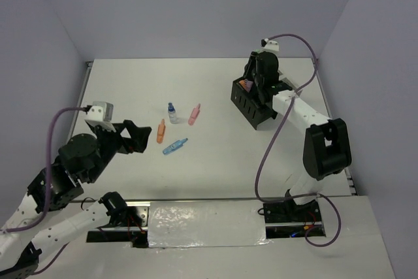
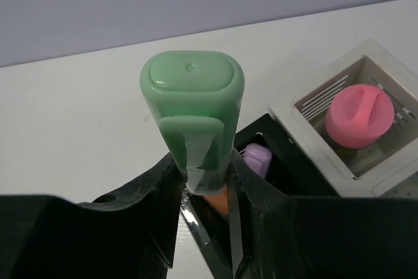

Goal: Sort the stationery into containers
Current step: Place the pen in the storage box.

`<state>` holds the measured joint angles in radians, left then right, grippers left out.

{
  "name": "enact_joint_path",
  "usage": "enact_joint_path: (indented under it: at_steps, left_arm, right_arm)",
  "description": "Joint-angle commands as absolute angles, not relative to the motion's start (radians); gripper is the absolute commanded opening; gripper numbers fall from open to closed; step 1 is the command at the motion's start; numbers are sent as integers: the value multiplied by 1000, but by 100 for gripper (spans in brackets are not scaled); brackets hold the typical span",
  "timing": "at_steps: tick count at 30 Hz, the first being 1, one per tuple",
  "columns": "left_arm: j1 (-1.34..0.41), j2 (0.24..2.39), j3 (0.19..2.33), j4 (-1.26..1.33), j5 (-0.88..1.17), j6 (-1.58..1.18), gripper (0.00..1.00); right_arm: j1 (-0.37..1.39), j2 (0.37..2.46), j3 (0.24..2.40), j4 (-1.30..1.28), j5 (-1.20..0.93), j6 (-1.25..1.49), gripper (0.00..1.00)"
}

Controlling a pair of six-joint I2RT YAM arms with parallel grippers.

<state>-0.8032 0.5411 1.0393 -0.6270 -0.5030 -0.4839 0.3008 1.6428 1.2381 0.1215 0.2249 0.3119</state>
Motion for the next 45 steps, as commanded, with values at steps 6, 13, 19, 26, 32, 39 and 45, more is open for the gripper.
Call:
enact_joint_path:
  at_steps: [6,13,19,26,32,39,45]
  left_arm:
    - [-795,434,900,-600,-509,-431,99]
    - [-788,428,885,-604,-486,-430,99]
    - [-788,431,881,-604,-479,-425,99]
    - [-790,462,884,-601,-436,-413,99]
    - [-790,440,879,-595,-431,-410,99]
    - [-788,443,882,-609,-494,-429,99]
    - [-773,471,907,-695,-672,-524,99]
  right_arm:
    - [269,1709,1279,146,308,236,1]
    - [265,1700,1172,216,267,264,2]
    - [259,1697,1138,219,241,264,5]
    - [253,1698,1140,199,198,250,42]
    - [255,1671,1144,173,204,259,64]
    - [255,1597,1186,121,193,281,65]
    - [299,1429,1201,46,190,281,66]
